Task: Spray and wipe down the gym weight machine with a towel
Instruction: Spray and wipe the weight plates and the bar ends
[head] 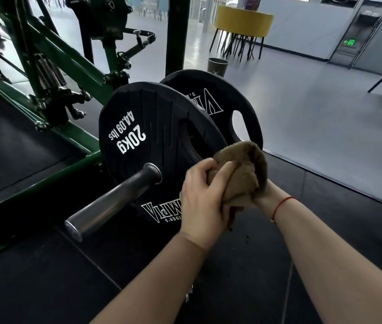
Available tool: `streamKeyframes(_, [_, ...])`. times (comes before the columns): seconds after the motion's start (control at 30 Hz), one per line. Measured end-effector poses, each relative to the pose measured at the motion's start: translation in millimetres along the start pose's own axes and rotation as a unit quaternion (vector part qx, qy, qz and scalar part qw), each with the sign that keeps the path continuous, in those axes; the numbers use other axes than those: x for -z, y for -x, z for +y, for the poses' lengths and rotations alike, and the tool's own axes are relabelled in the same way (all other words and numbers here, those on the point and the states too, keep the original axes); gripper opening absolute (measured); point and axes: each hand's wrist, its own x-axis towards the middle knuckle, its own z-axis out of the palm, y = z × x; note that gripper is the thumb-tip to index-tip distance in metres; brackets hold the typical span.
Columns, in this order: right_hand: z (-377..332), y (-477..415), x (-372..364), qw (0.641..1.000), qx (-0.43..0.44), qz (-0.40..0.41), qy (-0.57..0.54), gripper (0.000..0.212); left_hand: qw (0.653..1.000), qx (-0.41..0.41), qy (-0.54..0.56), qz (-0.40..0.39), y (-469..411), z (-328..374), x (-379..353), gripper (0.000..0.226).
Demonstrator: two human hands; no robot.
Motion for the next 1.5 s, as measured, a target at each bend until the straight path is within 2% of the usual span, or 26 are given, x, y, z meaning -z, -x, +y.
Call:
streamKeyframes(0.1, [2.7,2.1,1.5,0.999,-0.033,-0.009,0.013,0.040,1.000,0.013,0.004,0.003,13.0,-15.3,-2.6,0.062])
streamKeyframes(0.17, [8.3,1.3,6.3,0.998,-0.004,-0.020,0.061,0.040,1.000,0.005,-0.006,-0.002,20.2,-23.2,-0.1,0.059])
streamKeyframes(0.23, [8.5,3.1,7.8,0.991,0.009,-0.034,0.131,0.061,1.000,0.003,-0.029,-0.010,31.3,-34.7,1.9,0.060])
streamKeyframes(0.27, [9.4,4.4,10.5,0.989,0.003,-0.049,0.137,0.074,0.999,0.010,-0.046,-0.023,39.4,-43.1,2.2,0.067])
streamKeyframes(0.3, [11.1,5.1,11.6,0.989,0.004,-0.060,0.136,0.077,0.997,0.027,-0.064,-0.042,48.9,-52.4,2.2,0.076])
streamKeyframes(0.4, [10.7,9.0,9.8,0.985,0.051,-0.057,0.153,0.063,0.985,0.105,-0.093,-0.104,72.1,-74.0,6.8,0.083])
streamKeyframes(0.43, [10.3,10.6,6.9,0.983,0.071,-0.047,0.162,0.065,0.981,0.125,-0.094,-0.115,75.3,-77.0,9.7,0.080])
streamKeyframes(0.53, [14.2,8.2,3.2,0.969,0.130,-0.012,0.211,0.092,0.981,0.137,-0.071,-0.117,72.5,-75.9,18.7,0.072])
streamKeyframes(0.57, [13.5,5.7,3.0,0.962,0.150,0.006,0.226,0.091,0.984,0.134,-0.052,-0.109,69.7,-73.3,21.3,0.069])
streamKeyframes(0.67, [-0.8,5.0,-6.5,0.937,0.191,0.085,0.279,0.070,0.988,0.135,0.004,-0.072,58.8,-65.0,28.0,0.062])
streamKeyframes(0.8, [-34.1,5.8,-29.2,0.900,0.237,0.156,0.331,0.066,0.989,0.138,0.055,-0.003,29.1,-49.1,37.5,0.051])
streamKeyframes(0.87, [-45.9,-1.1,-36.8,0.894,0.262,0.182,0.314,0.067,0.989,0.127,0.064,0.031,8.9,-39.2,44.3,0.056])
streamKeyframes(0.93, [-51.2,-9.0,-37.3,0.917,0.266,0.179,0.238,0.062,0.990,0.111,0.065,0.058,-11.1,-28.9,49.5,0.059])
streamKeyframes(1.03, [-47.5,-10.0,-31.2,0.959,0.271,0.086,0.017,0.057,0.991,0.090,0.069,0.066,-32.6,-14.4,48.4,0.061])
streamKeyframes(1.13, [-31.7,-15.6,-23.0,0.963,0.240,0.031,-0.115,0.037,0.998,0.055,0.015,0.039,-31.1,-9.6,37.6,0.069])
streamKeyframes(1.2, [-17.4,-15.3,-16.2,0.971,0.217,0.022,-0.101,0.035,0.999,0.041,-0.019,0.027,-18.0,-18.2,29.4,0.068])
streamKeyframes(1.3, [2.1,-15.0,-4.4,0.984,0.176,0.000,-0.007,0.039,0.998,0.061,-0.022,0.018,4.0,-43.2,21.0,0.063])
streamKeyframes(1.43, [1.1,-5.0,-4.1,0.985,0.165,-0.056,0.013,0.037,0.989,0.134,-0.052,-0.023,27.0,-71.4,20.2,0.063])
streamKeyframes(1.5, [0.4,-3.0,-6.4,0.984,0.168,-0.054,0.024,0.035,0.976,0.211,-0.043,-0.030,35.8,-79.8,22.3,0.057])
